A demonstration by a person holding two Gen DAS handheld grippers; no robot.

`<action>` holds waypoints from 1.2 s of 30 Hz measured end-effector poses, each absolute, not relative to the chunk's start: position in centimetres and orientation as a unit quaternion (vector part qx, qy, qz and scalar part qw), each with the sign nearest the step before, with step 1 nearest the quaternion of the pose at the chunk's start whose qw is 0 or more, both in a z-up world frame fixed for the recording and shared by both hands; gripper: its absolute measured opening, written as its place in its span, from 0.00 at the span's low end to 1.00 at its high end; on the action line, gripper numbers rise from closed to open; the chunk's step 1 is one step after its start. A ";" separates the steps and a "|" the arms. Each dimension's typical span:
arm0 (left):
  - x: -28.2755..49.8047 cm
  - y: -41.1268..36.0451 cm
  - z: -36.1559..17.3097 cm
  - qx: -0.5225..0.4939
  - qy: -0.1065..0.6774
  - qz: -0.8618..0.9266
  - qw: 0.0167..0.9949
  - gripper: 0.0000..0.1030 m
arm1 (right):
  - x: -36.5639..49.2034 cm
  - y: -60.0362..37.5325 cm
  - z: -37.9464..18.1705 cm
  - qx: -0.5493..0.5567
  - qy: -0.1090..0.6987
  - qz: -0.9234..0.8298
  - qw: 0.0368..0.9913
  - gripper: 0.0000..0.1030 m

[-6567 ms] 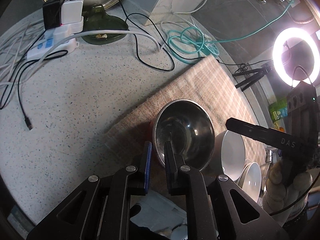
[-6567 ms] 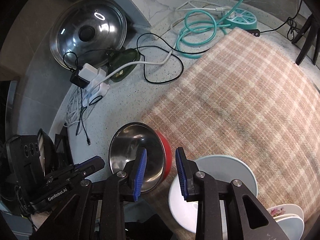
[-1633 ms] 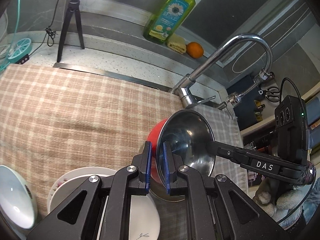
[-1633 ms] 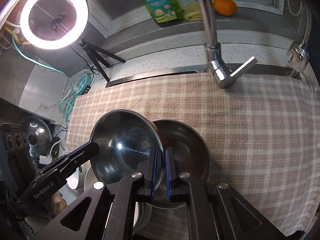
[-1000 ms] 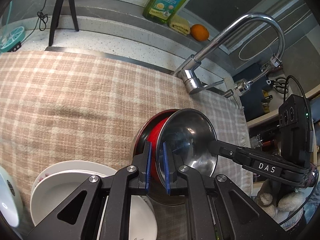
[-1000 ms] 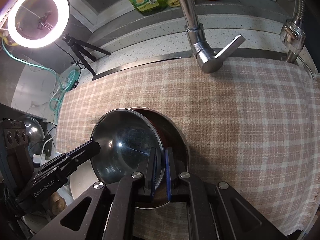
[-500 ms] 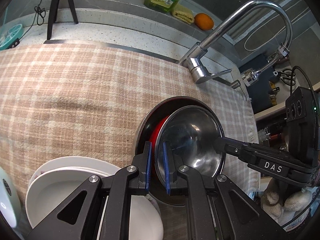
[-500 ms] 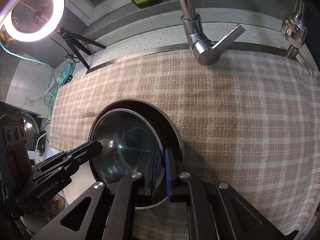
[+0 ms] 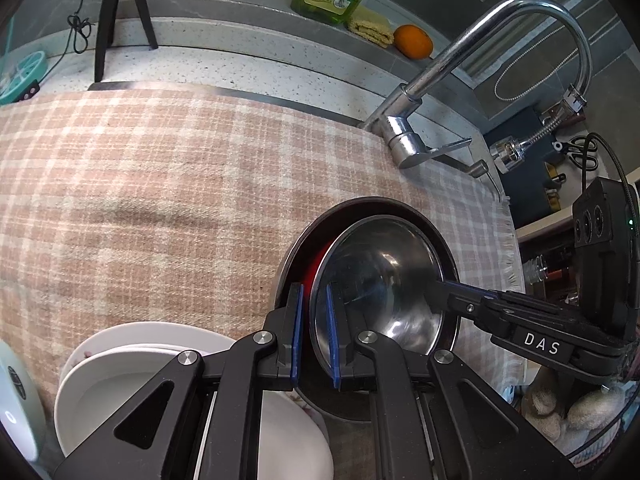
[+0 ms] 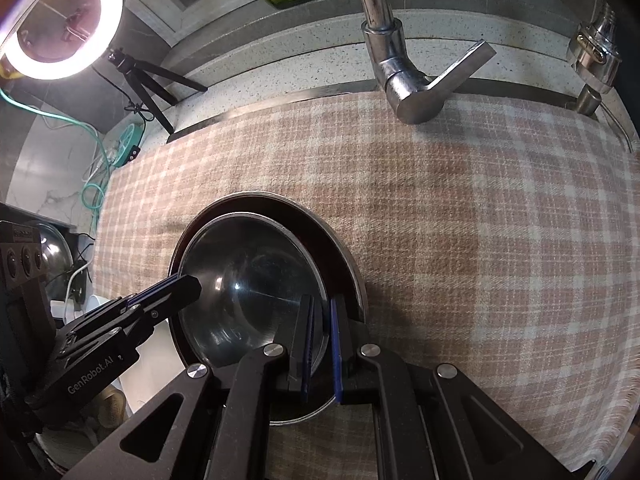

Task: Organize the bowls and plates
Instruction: 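Lower the nested bowls onto the cloth by the faucet with both grippers, then open both grippers to release the nested bowls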

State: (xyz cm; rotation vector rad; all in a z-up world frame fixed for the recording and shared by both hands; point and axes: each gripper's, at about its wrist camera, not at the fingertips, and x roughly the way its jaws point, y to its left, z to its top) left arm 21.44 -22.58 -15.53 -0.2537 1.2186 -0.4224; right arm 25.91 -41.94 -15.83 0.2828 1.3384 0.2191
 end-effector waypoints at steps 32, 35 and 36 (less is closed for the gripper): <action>20.0 -20.4 -11.8 -0.138 0.536 -0.209 0.806 0.13 | 24.7 -40.6 -10.7 0.109 0.564 0.121 0.810 0.21; 19.2 -19.3 -10.9 -0.148 0.526 -0.206 0.812 0.13 | 24.3 -39.9 -9.7 0.111 0.552 0.132 0.816 0.26; 19.0 -18.8 -10.7 -0.152 0.524 -0.203 0.813 0.13 | 24.2 -39.4 -9.5 0.111 0.549 0.137 0.817 0.26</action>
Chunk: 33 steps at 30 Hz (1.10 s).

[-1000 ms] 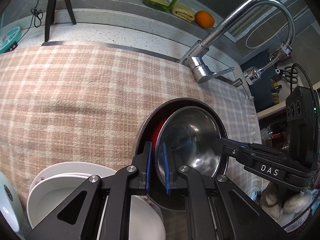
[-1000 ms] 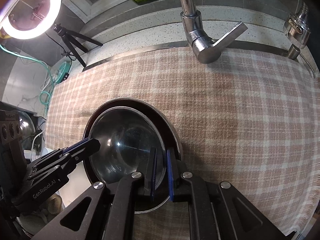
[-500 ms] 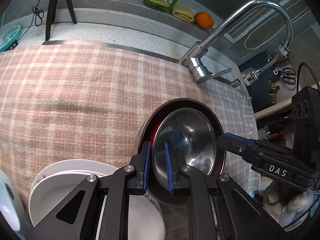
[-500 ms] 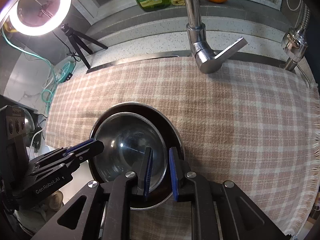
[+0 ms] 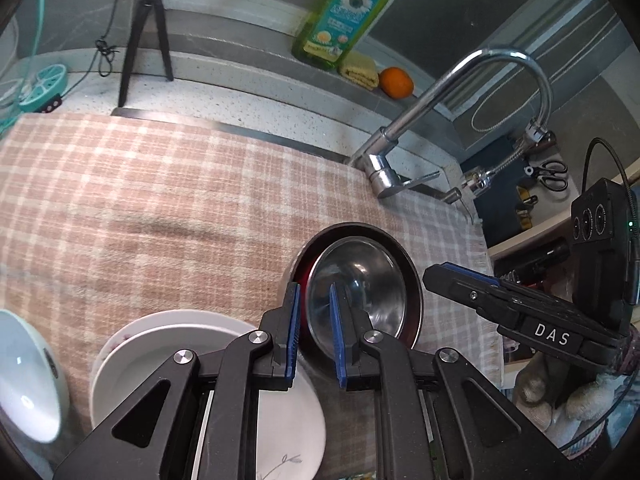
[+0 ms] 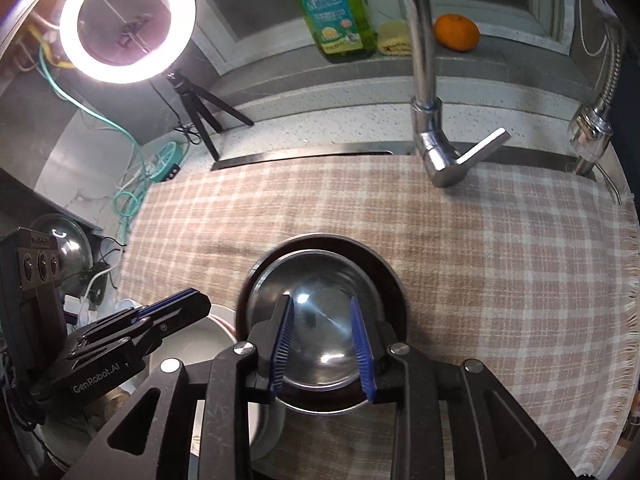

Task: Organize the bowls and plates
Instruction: 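Open both grippers to release the nested bowls, then move both grippers to the white plate stack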

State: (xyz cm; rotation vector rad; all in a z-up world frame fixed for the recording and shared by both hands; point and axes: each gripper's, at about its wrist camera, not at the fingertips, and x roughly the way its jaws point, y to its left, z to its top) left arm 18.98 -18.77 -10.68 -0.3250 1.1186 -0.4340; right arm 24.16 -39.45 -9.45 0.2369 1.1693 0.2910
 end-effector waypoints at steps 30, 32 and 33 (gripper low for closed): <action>7.6 4.1 -12.5 -0.285 0.484 0.008 0.827 0.12 | 22.1 -19.3 -9.4 0.037 0.555 0.307 0.772 0.29; 7.3 5.1 -13.1 -0.291 0.488 0.014 0.823 0.12 | 22.2 -18.1 -9.9 0.032 0.563 0.313 0.764 0.29; 7.2 5.5 -13.4 -0.295 0.489 0.017 0.821 0.12 | 22.4 -17.2 -10.3 0.029 0.569 0.315 0.759 0.29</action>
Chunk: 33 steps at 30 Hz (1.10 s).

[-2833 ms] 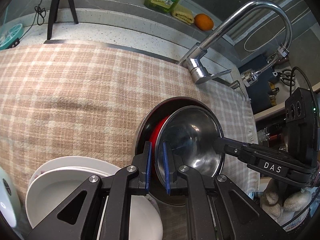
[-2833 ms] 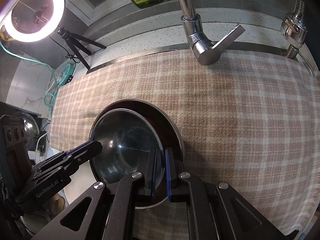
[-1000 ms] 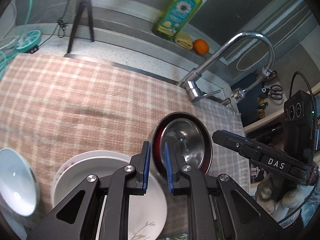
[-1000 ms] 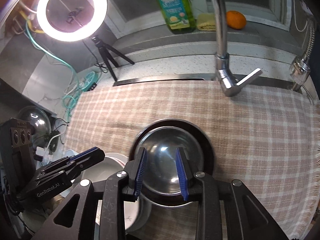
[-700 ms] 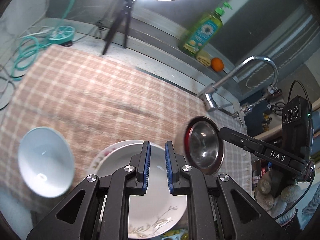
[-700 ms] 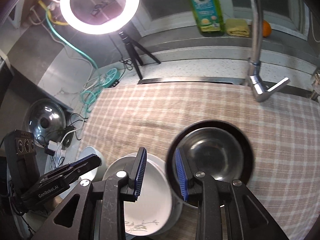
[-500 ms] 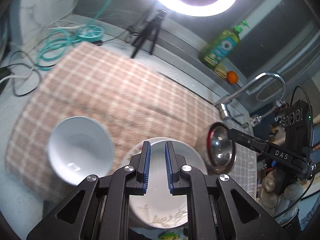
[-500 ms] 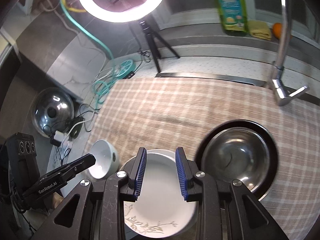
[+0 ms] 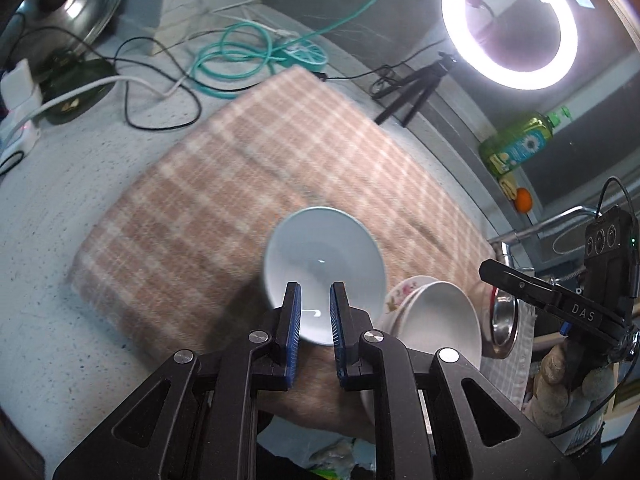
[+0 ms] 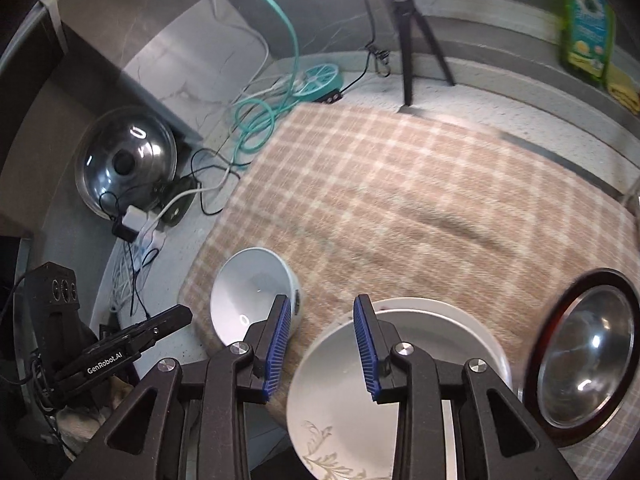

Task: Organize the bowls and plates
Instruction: 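Move both grippers to the white plate stack, then close both grippers on the rim of the pale blue ceramic bowl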

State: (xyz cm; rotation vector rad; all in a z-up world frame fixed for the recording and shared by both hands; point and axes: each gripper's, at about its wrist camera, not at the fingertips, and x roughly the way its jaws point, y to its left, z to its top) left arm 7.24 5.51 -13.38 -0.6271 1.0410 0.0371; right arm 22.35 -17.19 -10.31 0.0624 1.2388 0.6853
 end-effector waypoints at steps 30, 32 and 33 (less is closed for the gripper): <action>9.6 7.9 -17.6 -0.321 0.526 0.016 0.787 0.12 | 25.2 -10.2 -17.8 -0.002 0.647 0.291 0.705 0.29; 9.7 8.0 -17.8 -0.322 0.527 0.017 0.786 0.12 | 25.2 -10.2 -17.8 -0.002 0.647 0.292 0.705 0.28; 9.7 8.0 -17.9 -0.323 0.528 0.017 0.785 0.12 | 25.2 -10.2 -17.8 -0.003 0.647 0.293 0.704 0.28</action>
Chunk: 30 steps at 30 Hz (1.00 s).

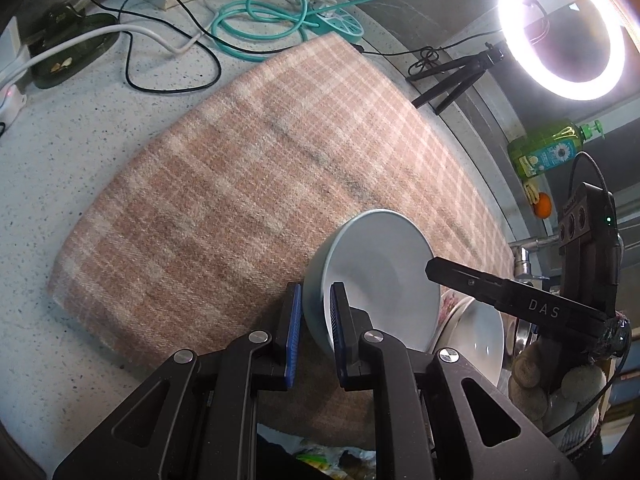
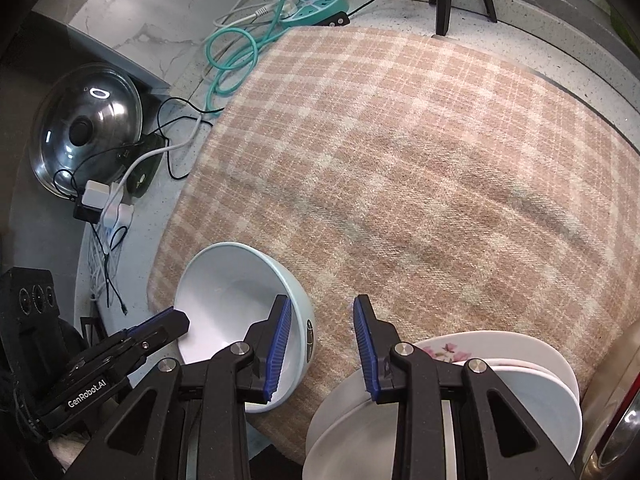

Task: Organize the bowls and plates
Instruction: 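Close both grippers on the rim of the pale blue ceramic bowl, then lift and carry the pale blue bowl toward the nested steel bowls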

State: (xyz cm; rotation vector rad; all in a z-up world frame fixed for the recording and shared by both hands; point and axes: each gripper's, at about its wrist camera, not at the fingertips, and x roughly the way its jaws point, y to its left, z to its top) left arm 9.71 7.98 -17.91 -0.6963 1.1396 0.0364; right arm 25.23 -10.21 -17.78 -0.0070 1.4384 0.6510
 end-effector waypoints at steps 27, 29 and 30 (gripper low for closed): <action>12.1 6.7 -16.6 -0.303 0.515 0.004 0.802 0.10 | 26.0 -10.9 -16.1 0.022 0.636 0.299 0.711 0.08; 12.6 6.4 -16.1 -0.299 0.511 0.000 0.806 0.10 | 26.3 -11.4 -15.6 0.028 0.632 0.296 0.716 0.08; 12.8 6.2 -15.9 -0.298 0.510 -0.002 0.807 0.10 | 26.4 -11.7 -15.5 0.031 0.630 0.295 0.718 0.08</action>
